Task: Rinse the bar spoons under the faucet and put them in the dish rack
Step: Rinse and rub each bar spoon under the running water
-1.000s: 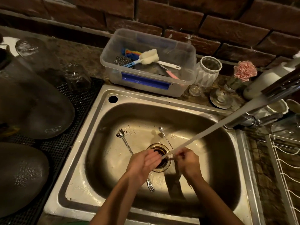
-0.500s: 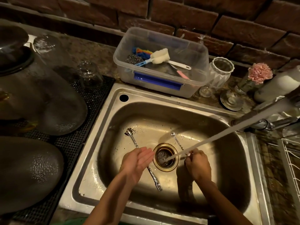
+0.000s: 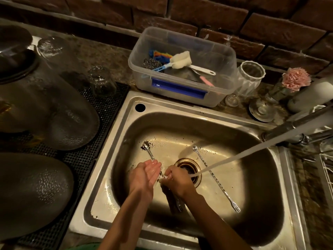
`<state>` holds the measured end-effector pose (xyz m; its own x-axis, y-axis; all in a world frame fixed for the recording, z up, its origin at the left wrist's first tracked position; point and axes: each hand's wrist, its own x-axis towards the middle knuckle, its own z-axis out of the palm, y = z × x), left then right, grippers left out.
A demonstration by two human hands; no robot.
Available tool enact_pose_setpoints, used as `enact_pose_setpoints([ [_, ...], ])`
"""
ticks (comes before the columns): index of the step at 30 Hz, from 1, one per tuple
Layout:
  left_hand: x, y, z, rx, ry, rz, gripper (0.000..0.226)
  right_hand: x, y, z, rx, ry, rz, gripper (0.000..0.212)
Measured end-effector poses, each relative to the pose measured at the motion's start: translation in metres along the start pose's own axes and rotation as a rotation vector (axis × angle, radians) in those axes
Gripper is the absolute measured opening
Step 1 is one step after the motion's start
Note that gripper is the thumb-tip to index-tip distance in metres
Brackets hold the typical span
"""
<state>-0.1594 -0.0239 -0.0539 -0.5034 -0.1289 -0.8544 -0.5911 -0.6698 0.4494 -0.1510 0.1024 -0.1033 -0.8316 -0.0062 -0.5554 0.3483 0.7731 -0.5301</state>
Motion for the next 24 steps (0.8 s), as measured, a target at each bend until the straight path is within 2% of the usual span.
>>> enact_pose_setpoints([
  [5, 0.003, 0.0, -0.001, 0.029, 0.026, -0.002, 0.026, -0.002, 0.0, 0.006, -0.106, 0.016, -0.056, 0.01],
  [14, 0.006, -0.002, -0.003, 0.111, 0.079, 0.04, 0.026, -0.011, -0.002, -0.008, 0.263, 0.049, -0.013, 0.011],
  [18, 0.008, -0.009, 0.0, 0.198, 0.074, 0.025, 0.027, -0.018, -0.002, -0.02, 0.335, 0.056, -0.056, 0.009],
  [21, 0.008, -0.016, 0.004, 0.246, -0.01, -0.011, 0.029, -0.022, 0.004, -0.029, 0.396, 0.061, -0.045, 0.014],
  [24, 0.006, -0.021, 0.015, 0.173, -0.159, -0.056, 0.033, -0.03, 0.009, -0.039, 0.447, 0.085, -0.057, 0.008],
])
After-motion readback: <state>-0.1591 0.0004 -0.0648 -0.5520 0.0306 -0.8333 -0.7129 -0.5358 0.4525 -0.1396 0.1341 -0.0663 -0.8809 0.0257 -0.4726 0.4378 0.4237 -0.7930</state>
